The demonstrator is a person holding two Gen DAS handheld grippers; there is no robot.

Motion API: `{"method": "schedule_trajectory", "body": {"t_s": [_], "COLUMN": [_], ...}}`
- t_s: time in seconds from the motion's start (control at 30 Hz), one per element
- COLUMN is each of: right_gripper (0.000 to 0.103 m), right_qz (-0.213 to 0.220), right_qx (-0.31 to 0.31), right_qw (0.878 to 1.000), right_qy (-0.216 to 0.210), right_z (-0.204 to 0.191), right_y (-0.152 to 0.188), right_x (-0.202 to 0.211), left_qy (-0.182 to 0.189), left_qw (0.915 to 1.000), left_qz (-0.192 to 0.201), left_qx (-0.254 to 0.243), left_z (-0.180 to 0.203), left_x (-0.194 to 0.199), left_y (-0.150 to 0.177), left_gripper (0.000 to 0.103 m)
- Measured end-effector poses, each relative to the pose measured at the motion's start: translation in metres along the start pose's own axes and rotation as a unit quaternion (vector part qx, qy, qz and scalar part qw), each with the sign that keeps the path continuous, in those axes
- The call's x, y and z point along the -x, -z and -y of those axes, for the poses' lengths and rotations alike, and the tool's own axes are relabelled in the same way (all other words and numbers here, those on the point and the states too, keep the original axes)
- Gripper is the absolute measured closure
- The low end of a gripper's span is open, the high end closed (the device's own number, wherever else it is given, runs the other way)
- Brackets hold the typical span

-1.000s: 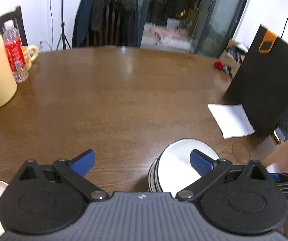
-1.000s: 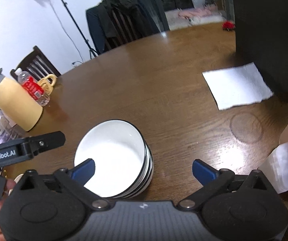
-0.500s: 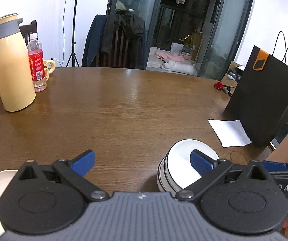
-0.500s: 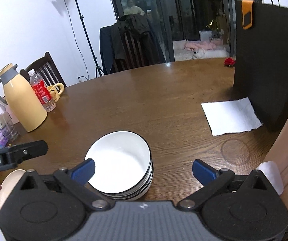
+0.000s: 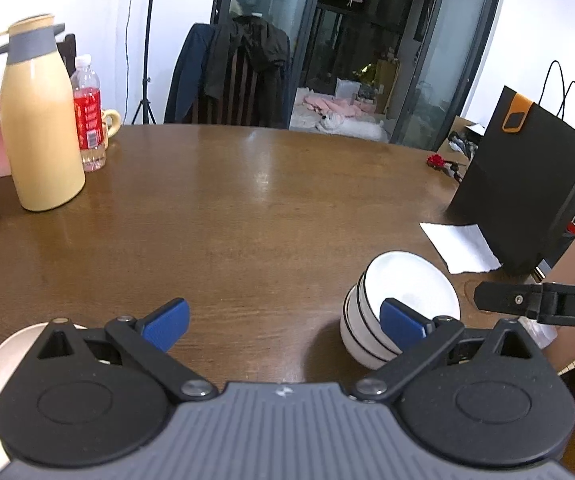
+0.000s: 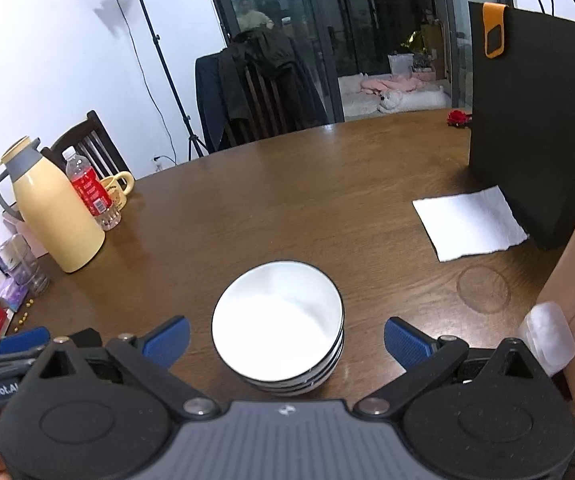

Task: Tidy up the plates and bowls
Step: 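Move both open grippers to opposite rims of the bowl stack, then close both grippers on the rims of the bowl stack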

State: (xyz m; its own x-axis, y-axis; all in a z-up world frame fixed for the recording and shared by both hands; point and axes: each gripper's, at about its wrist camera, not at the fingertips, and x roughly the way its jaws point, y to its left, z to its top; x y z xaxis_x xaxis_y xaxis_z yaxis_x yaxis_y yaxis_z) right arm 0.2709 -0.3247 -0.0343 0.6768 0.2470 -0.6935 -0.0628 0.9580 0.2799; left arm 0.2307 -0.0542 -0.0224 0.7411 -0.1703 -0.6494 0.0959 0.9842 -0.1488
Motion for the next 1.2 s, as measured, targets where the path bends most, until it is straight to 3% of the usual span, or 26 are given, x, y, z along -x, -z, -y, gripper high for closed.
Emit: {"method": "schedule_trajectory", "body": {"t_s": [0.37, 0.53, 0.93, 1.2], "right_gripper": [0.0, 0.0, 0.01, 0.019], "right_qz": [-0.077, -0.113, -0.178, -0.201], "right_qx": [0.015, 0.024, 0.004, -0.001], "right_qw": [0.997, 0.992, 0.98, 0.975], "right_qy": [-0.024, -0.041, -0.089, -0.097], "right_z": [0.036, 0.058, 0.088, 0.087], "right_y": [-0.024, -0.035, -0.038, -0.038], "right_x": [-0.03, -0.063, -0.138, -0.162], "left_qy": [0.012, -0.011, -0.012, -0.002], "left_qw": [0.9991, 0.9974, 0.9859, 0.9746], "left_qz": [-0.027, -0.061, -0.143, -0.182], "left_qx": [0.03, 0.037, 0.087, 0.131], "left_z": [0.021, 0.037, 0.047, 0.045], "left_x": [-0.025, -0.051, -0.114, -0.14], "left_y": [-0.011, -0.012, -0.01, -0.009], "left_gripper": [0.0, 0.0, 0.001, 0.012]}}
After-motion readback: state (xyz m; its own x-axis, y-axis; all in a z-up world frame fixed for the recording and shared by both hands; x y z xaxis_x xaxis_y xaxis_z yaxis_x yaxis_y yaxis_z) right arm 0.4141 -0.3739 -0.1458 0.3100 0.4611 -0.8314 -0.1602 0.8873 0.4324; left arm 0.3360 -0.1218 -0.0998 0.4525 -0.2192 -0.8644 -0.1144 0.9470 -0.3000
